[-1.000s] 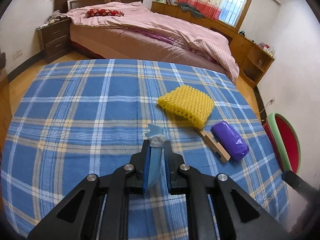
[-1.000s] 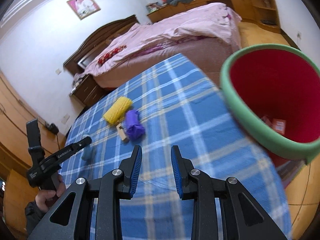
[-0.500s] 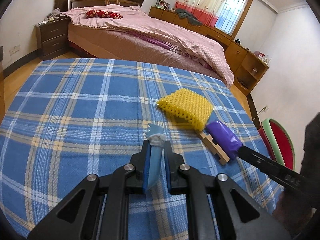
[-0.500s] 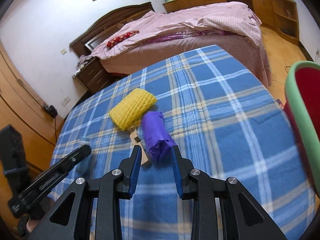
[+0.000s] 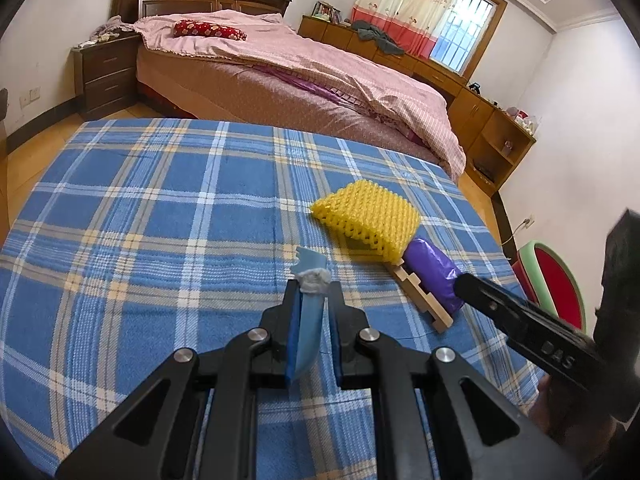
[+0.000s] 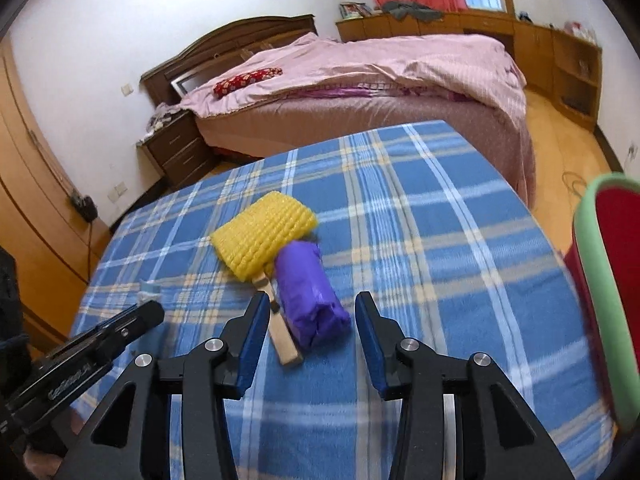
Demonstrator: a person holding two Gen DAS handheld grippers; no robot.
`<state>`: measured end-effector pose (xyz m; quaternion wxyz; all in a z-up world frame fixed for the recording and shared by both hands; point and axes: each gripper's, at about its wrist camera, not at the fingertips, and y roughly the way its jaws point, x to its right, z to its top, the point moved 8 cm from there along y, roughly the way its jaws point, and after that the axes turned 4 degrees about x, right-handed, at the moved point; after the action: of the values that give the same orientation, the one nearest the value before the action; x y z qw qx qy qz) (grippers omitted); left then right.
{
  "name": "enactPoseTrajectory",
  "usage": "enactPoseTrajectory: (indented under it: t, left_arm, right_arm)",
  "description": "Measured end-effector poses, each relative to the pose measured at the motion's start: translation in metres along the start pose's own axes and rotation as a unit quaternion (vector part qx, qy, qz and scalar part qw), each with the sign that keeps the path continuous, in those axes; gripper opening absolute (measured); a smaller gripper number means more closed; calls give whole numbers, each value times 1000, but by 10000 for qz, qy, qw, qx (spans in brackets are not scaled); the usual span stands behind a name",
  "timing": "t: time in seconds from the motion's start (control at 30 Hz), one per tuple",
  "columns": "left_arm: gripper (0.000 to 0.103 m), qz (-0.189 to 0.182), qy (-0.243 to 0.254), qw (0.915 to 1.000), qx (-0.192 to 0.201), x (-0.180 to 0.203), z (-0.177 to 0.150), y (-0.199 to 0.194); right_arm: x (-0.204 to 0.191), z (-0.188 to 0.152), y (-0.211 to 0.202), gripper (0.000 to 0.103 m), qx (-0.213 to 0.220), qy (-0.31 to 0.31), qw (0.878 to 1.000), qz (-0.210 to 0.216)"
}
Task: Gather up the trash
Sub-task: 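Grasp the purple bag with the right tool while the left tool holds the tube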
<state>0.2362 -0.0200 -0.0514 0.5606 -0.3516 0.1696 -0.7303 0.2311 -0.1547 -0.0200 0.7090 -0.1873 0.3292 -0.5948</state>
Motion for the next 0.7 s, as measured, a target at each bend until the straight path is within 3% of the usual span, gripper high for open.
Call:
enactPoseTrajectory:
  t: [0.2, 0.23, 0.33, 0.5, 0.7]
  left_arm:
    - [12, 46, 112, 9999, 31, 6, 0, -2]
    - [12, 51, 137, 9999, 36, 7, 0, -2]
    - [12, -12, 195, 9998, 46, 14, 0, -1]
    - [12, -75, 358, 9993, -51, 29, 1, -7]
    - [12, -294, 363, 9989, 50, 47, 5, -41]
  right_arm:
    - [-7, -2, 20, 45, -157, -149, 9998, 37]
    - [-7, -5, 23, 33, -246, -98, 9996, 102]
    - [-7, -6, 20, 23, -248, -102, 9996, 63]
    - [-4, -9, -12, 20, -61, -30, 9999, 119]
    - [8, -14, -64, 20, 172, 394, 9985, 342]
